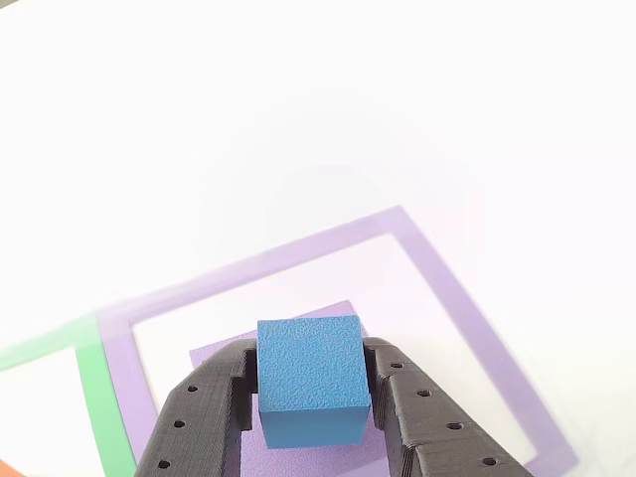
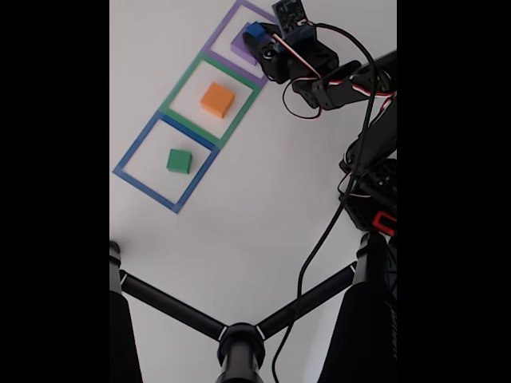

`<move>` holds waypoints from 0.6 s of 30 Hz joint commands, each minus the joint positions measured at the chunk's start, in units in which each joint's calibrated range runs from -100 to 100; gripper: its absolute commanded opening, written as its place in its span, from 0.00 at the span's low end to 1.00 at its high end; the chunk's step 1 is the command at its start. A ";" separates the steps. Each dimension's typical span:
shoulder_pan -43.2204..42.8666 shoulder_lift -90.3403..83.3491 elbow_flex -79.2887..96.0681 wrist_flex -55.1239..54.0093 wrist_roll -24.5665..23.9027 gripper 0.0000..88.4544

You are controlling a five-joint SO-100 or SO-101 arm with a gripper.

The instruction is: Tower of hanoi

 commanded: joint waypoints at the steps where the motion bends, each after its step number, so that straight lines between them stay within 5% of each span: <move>1: -0.17 0.84 -0.16 -3.33 0.59 0.04; 18: -0.74 5.68 -0.80 -8.19 0.59 0.12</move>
